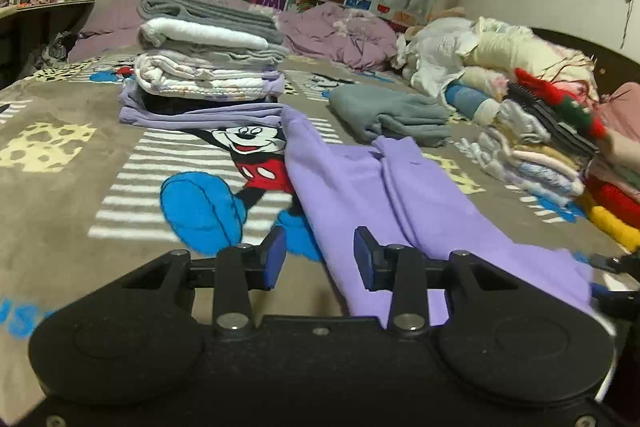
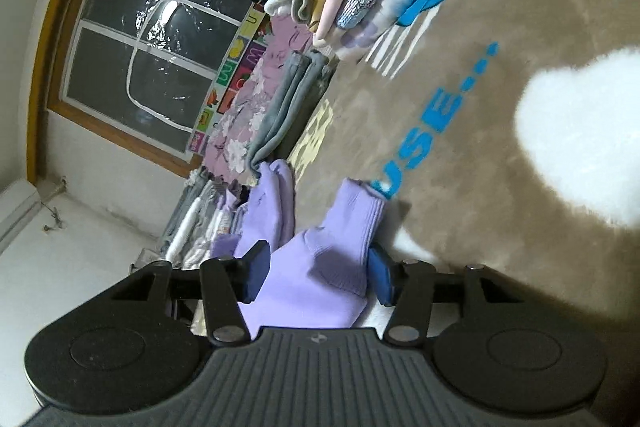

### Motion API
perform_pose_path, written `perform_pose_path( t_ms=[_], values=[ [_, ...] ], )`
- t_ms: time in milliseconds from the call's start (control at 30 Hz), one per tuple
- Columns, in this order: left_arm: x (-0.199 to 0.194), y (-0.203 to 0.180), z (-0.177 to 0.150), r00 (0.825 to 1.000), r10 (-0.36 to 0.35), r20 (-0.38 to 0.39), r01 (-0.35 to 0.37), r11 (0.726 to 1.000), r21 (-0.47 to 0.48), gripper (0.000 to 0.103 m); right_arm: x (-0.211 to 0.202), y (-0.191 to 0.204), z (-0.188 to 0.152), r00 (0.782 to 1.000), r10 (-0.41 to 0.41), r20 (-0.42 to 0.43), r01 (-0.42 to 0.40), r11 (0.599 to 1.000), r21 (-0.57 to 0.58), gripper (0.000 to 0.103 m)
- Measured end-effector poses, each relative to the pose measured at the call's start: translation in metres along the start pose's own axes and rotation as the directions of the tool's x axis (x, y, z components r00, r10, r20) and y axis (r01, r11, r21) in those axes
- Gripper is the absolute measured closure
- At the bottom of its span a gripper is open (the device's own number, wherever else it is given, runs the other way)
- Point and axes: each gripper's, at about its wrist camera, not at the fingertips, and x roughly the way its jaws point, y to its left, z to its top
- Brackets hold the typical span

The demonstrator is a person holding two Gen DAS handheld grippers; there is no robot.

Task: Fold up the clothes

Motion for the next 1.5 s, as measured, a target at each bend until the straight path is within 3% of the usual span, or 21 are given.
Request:
perform_pose_path(
  t_ms=[167,233,333,633,900,1000,1100,1200,1300,1433,1500],
  values=[
    [0.046,0.001,0.019,1.000,-0.010,-0.023,0.011,0.999,0.043,0.068,0.003,0.000,0.000,1.000,-0.016,0.006,0.016,1.000,-0.019,0.068],
    [0.061,-0.001,0.025,1.000,-0.014,-0.026,0.016,0.997,0.071,0.068,0.003,-0.002,0.002,1.000,-0.014,0.007,0.014,1.000,-0.027,0.085],
    [0.084,0.002,0.036,0.999,-0.018,-0.027,0.021,0.995,0.101,0.068,0.004,-0.003,0.006,1.000,-0.008,0.009,0.008,0.999,-0.041,0.096],
    [0.131,0.019,0.061,0.990,-0.127,-0.061,0.132,0.988,0.080,0.068,0.000,-0.007,0.016,1.000,0.027,-0.004,-0.027,0.999,-0.041,0.097],
    [0.174,-0.009,0.060,0.974,-0.166,-0.156,0.196,0.959,0.207,0.068,0.005,-0.016,0.017,0.999,0.017,-0.042,-0.017,1.000,-0.009,0.097],
    [0.188,-0.020,0.056,0.968,-0.145,-0.203,0.197,0.943,0.268,0.068,0.007,-0.017,0.017,0.999,0.006,-0.050,-0.007,1.000,-0.010,0.097],
    [0.181,-0.013,0.060,0.963,-0.184,-0.196,0.229,0.944,0.239,0.068,0.009,-0.018,0.016,0.998,-0.005,-0.055,0.004,1.000,-0.017,0.097],
    [0.163,0.005,0.076,0.958,-0.252,-0.137,0.273,0.947,0.171,0.068,0.009,-0.018,0.015,0.999,-0.009,-0.054,0.008,1.000,-0.019,0.097],
    [0.147,0.026,0.090,0.973,-0.220,-0.061,0.227,0.964,0.139,0.068,0.008,-0.018,0.014,0.999,-0.010,-0.051,0.009,1.000,-0.018,0.097],
    [0.156,0.038,0.091,0.989,-0.137,-0.048,0.143,0.981,0.129,0.071,0.008,-0.017,0.014,0.999,-0.011,-0.052,0.010,1.000,-0.022,0.097],
    [0.171,0.026,0.086,0.989,-0.120,-0.080,0.134,0.971,0.198,0.075,0.008,-0.017,0.013,0.999,-0.013,-0.053,0.012,1.000,-0.026,0.097]
  ],
)
